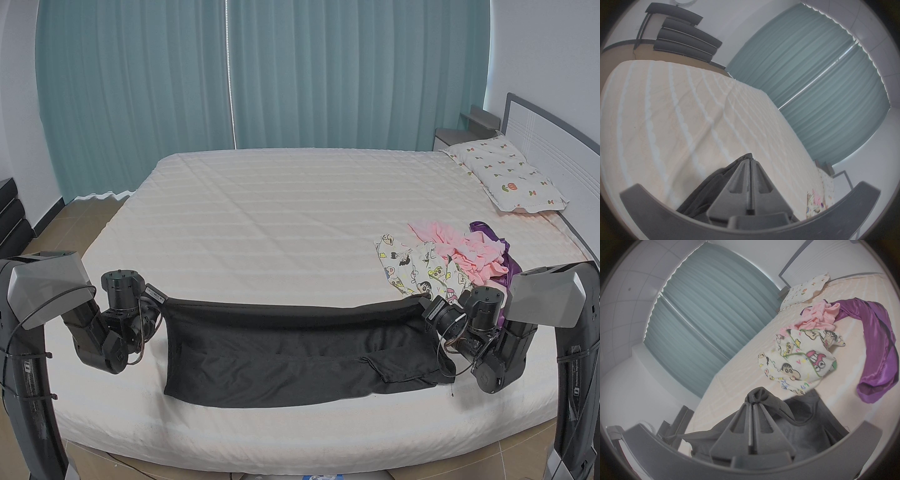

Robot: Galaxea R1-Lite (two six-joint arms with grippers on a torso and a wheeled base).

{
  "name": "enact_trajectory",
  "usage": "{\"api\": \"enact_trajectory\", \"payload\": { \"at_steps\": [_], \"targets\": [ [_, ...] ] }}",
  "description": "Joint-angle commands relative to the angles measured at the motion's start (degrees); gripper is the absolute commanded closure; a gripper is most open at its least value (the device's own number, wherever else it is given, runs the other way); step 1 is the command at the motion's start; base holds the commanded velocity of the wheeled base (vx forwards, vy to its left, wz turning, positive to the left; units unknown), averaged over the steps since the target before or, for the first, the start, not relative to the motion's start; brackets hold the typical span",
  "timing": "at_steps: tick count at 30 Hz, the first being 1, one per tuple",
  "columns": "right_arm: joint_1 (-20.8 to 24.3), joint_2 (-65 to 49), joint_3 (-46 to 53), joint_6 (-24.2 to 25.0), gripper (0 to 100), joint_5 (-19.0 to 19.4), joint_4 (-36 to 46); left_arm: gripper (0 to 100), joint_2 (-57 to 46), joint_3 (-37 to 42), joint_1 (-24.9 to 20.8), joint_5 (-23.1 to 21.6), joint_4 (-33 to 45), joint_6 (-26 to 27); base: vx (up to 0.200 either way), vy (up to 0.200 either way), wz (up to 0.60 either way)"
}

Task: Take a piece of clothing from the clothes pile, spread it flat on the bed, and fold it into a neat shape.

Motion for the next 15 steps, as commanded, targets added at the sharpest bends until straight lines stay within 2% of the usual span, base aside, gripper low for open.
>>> {"api": "enact_trajectory", "payload": {
  "at_steps": [1, 4, 9, 11, 15],
  "targets": [
    [0.02, -0.83, 4.56, -1.51, 100, 0.32, -0.85, 100, -0.45, 4.50, -0.12, -3.08, -0.04, 1.62, 0.000, 0.000, 0.00],
    [0.02, -1.27, 7.54, -4.41, 100, 0.50, -0.85, 100, -0.01, 5.30, 0.23, -3.61, 0.14, 2.32, 0.000, 0.000, 0.00],
    [-0.25, -0.30, 8.60, -6.08, 100, 1.81, -0.85, 100, 0.16, 6.70, 0.23, -3.87, 0.84, 2.76, 0.000, 0.000, 0.00],
    [-0.07, 0.75, 9.04, -7.57, 100, 2.96, -0.76, 100, 1.31, 8.37, 0.23, -3.87, 0.76, 7.51, 0.000, 0.000, 0.00],
    [0.11, 1.89, 9.83, -9.77, 100, 2.96, 0.47, 100, 2.89, 8.81, 0.23, -3.70, 0.32, 10.06, 0.000, 0.000, 0.00]
  ]
}}
